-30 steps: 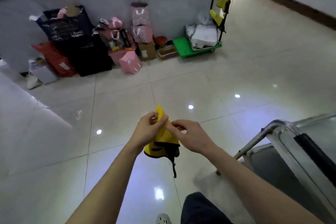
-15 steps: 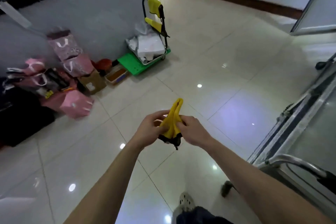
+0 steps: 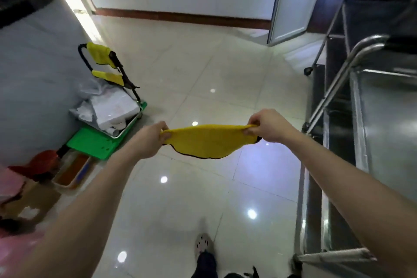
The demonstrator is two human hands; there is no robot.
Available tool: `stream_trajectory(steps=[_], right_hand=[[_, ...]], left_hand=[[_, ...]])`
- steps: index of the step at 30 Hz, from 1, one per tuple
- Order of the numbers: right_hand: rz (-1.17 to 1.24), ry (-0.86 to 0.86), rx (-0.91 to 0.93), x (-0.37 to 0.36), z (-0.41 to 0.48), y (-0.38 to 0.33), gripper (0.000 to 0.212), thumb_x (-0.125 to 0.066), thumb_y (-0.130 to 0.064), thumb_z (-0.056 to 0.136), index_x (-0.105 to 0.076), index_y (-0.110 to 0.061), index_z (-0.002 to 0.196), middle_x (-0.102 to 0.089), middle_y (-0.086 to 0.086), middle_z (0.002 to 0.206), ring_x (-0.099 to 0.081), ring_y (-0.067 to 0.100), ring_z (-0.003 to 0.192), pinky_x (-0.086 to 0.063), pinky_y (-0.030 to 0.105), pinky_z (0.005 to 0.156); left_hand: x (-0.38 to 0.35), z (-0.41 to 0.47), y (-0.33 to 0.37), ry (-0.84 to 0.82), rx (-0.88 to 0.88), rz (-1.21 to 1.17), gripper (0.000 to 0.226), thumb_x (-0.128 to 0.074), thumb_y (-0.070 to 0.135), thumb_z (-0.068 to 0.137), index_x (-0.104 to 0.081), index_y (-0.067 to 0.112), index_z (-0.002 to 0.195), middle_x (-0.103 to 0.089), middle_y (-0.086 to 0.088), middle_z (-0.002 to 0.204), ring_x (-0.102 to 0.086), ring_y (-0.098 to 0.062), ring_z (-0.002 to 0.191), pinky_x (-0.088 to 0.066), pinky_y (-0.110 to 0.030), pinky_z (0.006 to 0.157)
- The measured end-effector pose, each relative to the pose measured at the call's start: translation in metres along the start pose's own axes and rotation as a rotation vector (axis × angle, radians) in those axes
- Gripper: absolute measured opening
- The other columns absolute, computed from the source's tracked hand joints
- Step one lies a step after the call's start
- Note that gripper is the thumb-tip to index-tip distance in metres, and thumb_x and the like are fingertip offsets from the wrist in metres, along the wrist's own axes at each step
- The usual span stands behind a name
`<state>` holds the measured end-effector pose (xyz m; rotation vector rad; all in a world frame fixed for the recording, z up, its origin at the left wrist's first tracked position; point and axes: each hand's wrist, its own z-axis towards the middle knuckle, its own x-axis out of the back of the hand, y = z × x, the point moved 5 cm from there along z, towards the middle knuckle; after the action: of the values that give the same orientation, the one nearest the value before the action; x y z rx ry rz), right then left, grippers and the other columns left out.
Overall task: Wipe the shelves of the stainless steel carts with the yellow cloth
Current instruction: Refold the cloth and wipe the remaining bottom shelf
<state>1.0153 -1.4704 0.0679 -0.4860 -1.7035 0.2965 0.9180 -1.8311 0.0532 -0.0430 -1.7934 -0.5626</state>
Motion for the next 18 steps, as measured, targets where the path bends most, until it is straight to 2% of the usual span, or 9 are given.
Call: stream_trajectory(steps=[2, 4, 6, 8, 11, 14, 15, 18], right_hand=[[-0.07, 0.041, -0.065, 0.017, 0.017, 0.006, 0.028, -0.081, -0.048, 0.09, -0.074, -0.021, 0.083, -0.066, -0.005, 0.074, -0.063, 0.017, 0.072, -0.049, 0.034, 0.059], [-0.148, 0.09, -0.142, 0.036, 0.031, 0.016, 0.042, -0.073, -0.06, 0.094, -0.067, -0.021, 0.081, -0.064, -0.001, 0.075, -0.062, 0.021, 0.075, -0.055, 0.041, 0.067], [-0.16, 0.12, -0.201, 0.056, 0.041, 0.029, 0.048, -0.067, -0.065, 0.097, -0.064, -0.019, 0.082, -0.064, 0.002, 0.076, -0.062, 0.022, 0.074, -0.056, 0.044, 0.07], [-0.131, 0.119, -0.237, 0.073, 0.05, 0.046, 0.046, -0.068, -0.059, 0.099, -0.066, -0.015, 0.086, -0.066, 0.005, 0.078, -0.063, 0.025, 0.077, -0.055, 0.046, 0.073], [-0.018, 0.132, -0.276, 0.095, 0.074, 0.078, 0.024, -0.077, -0.037, 0.098, -0.069, -0.015, 0.094, -0.066, 0.002, 0.085, -0.064, 0.025, 0.085, -0.054, 0.042, 0.077], [0.138, 0.17, -0.312, 0.109, 0.111, 0.115, 0.014, -0.083, -0.022, 0.094, -0.071, -0.017, 0.1, -0.07, -0.001, 0.092, -0.067, 0.021, 0.09, -0.055, 0.036, 0.08], [0.197, 0.175, -0.322, 0.112, 0.124, 0.128, 0.015, -0.084, -0.017, 0.092, -0.073, -0.018, 0.101, -0.072, -0.001, 0.095, -0.069, 0.021, 0.091, -0.057, 0.035, 0.082], [0.292, 0.18, -0.345, 0.122, 0.16, 0.161, 0.024, -0.085, -0.007, 0.089, -0.078, -0.018, 0.108, -0.075, -0.002, 0.103, -0.07, 0.017, 0.098, -0.06, 0.037, 0.091]], left_hand=[[0.015, 0.053, 0.005, -0.004, -0.081, -0.055, 0.012, -0.065, 0.037, 0.106, -0.06, 0.028, 0.1, -0.072, 0.002, 0.086, -0.067, -0.017, 0.077, -0.048, -0.035, 0.065], [0.031, 0.106, 0.018, -0.025, -0.154, -0.126, 0.016, -0.079, 0.031, 0.097, -0.064, 0.03, 0.091, -0.074, 0.005, 0.078, -0.067, -0.016, 0.07, -0.048, -0.032, 0.062], [0.044, 0.154, 0.035, -0.099, -0.226, -0.205, 0.019, -0.089, 0.024, 0.088, -0.071, 0.029, 0.09, -0.077, 0.004, 0.074, -0.068, -0.015, 0.066, -0.048, -0.03, 0.064], [0.054, 0.196, 0.055, -0.171, -0.289, -0.241, 0.024, -0.095, 0.022, 0.081, -0.077, 0.028, 0.096, -0.081, 0.003, 0.081, -0.075, -0.017, 0.074, -0.055, -0.032, 0.072], [0.06, 0.263, 0.086, -0.301, -0.358, -0.247, 0.032, -0.1, 0.024, 0.075, -0.084, 0.029, 0.102, -0.082, 0.001, 0.09, -0.077, -0.019, 0.087, -0.062, -0.032, 0.081], [0.054, 0.331, 0.116, -0.431, -0.407, -0.203, 0.022, -0.101, 0.027, 0.072, -0.086, 0.03, 0.088, -0.081, 0.005, 0.089, -0.076, -0.008, 0.082, -0.058, -0.018, 0.072], [0.052, 0.352, 0.125, -0.447, -0.407, -0.221, 0.021, -0.101, 0.024, 0.072, -0.085, 0.027, 0.085, -0.081, 0.004, 0.087, -0.075, -0.009, 0.08, -0.057, -0.019, 0.071], [0.048, 0.408, 0.15, -0.497, -0.384, -0.337, 0.023, -0.097, 0.004, 0.074, -0.076, 0.007, 0.085, -0.076, -0.009, 0.089, -0.073, -0.023, 0.088, -0.059, -0.035, 0.083]])
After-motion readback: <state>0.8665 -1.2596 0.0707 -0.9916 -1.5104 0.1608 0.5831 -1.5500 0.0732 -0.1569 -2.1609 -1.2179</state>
